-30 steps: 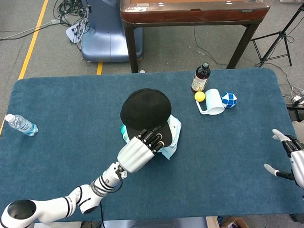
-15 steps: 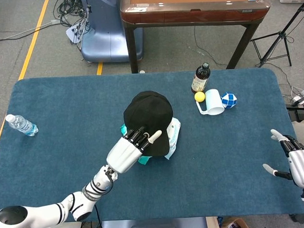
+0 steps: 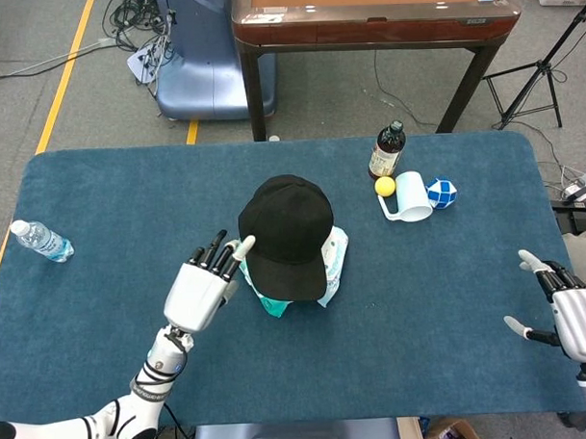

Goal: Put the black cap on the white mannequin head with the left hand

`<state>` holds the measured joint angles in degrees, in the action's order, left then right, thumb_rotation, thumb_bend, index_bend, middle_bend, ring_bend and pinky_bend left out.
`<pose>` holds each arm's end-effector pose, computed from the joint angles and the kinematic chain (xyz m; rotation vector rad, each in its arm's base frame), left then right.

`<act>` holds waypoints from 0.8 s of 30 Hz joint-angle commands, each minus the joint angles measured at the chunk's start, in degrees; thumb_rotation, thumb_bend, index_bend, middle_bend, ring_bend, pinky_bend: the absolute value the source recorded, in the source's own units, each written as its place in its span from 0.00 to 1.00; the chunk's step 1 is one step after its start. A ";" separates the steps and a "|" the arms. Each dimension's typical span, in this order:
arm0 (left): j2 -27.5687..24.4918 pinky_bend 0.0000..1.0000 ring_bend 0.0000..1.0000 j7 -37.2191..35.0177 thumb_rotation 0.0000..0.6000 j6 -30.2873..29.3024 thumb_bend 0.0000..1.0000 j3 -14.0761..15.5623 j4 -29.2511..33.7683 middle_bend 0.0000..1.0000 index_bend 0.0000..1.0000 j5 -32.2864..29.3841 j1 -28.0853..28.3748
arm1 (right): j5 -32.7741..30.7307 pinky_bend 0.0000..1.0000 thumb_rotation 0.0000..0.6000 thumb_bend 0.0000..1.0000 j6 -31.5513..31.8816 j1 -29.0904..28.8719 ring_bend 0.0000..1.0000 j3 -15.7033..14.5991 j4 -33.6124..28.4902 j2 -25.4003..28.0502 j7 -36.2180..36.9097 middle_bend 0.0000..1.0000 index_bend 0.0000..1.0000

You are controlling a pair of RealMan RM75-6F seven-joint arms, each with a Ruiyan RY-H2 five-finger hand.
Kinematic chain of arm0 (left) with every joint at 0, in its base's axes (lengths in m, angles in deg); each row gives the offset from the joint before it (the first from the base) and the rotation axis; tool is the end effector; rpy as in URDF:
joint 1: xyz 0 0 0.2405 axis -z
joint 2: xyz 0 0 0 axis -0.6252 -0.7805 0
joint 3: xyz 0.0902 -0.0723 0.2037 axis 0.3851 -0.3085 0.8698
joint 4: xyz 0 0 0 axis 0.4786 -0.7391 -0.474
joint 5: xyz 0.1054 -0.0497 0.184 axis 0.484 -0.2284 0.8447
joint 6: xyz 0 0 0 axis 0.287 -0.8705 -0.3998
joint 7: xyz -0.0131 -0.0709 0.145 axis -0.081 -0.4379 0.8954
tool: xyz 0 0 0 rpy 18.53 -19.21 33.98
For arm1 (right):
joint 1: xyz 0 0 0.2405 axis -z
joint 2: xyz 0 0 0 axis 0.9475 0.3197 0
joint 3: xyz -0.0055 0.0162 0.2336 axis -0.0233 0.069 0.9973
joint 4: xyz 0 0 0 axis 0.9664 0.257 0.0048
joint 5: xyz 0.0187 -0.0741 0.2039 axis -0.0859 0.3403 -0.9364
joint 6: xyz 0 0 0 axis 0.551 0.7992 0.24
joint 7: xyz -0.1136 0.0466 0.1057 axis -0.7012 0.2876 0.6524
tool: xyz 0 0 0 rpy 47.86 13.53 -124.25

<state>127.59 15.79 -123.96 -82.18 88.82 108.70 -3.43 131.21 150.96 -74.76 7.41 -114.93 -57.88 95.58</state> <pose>-0.0728 0.2860 0.0118 -1.5753 -0.1757 -1.2686 -0.2979 -0.1938 0.1632 1.3671 -0.8756 0.9804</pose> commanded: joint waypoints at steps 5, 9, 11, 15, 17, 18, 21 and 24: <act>-7.57 0.55 0.20 5.03 1.00 -3.63 0.13 3.27 7.47 0.30 0.12 -3.58 -8.19 | -0.36 0.39 1.00 0.00 -0.14 -0.05 0.21 0.15 -0.10 -0.17 -0.58 0.29 0.11; -11.48 0.55 0.20 1.42 1.00 -5.54 0.13 5.30 9.88 0.29 0.26 -4.01 -12.01 | -0.84 0.39 1.00 0.00 -0.32 -0.10 0.21 0.32 -0.16 -0.41 -1.28 0.29 0.11; -13.50 0.55 0.20 -0.68 1.00 -6.53 0.13 6.72 10.52 0.29 0.27 -3.47 -13.90 | -1.10 0.39 1.00 0.00 -0.46 -0.16 0.21 0.42 -0.25 -0.56 -1.72 0.29 0.11; -16.55 0.55 0.20 -4.03 1.00 -8.41 0.13 8.94 11.64 0.29 0.29 -2.66 -17.27 | -1.52 0.39 1.00 0.00 -0.71 -0.29 0.21 0.59 -0.29 -0.97 -2.76 0.29 0.11; -17.89 0.55 0.20 -5.91 1.00 -9.26 0.13 10.06 11.91 0.29 0.30 -2.13 -18.83 | -1.70 0.39 1.00 0.00 -1.00 -0.42 0.21 0.61 -0.33 -1.14 -3.29 0.29 0.11; -18.75 0.55 0.20 -6.95 1.00 -9.57 0.13 10.78 11.95 0.29 0.30 -1.99 -19.80 | -1.76 0.39 1.00 0.00 -1.14 -0.50 0.21 0.62 -0.35 -1.27 -3.63 0.29 0.11; -21.17 0.54 0.20 -9.12 1.00 -9.63 0.13 12.99 12.88 0.29 0.30 -2.17 -22.32 | -1.90 0.39 1.00 0.00 -1.51 -0.70 0.21 0.63 -0.40 -1.64 -4.59 0.29 0.11; -22.89 0.52 0.21 -11.07 1.00 -9.80 0.13 14.95 13.27 0.29 0.31 -2.16 -24.75 | -1.96 0.39 1.00 0.00 -1.94 -0.91 0.21 0.53 -0.56 -1.93 -5.56 0.29 0.11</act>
<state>105.54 5.92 -133.51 -68.28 101.82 106.54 -26.88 129.29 149.19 -75.57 7.98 -115.41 -59.67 90.28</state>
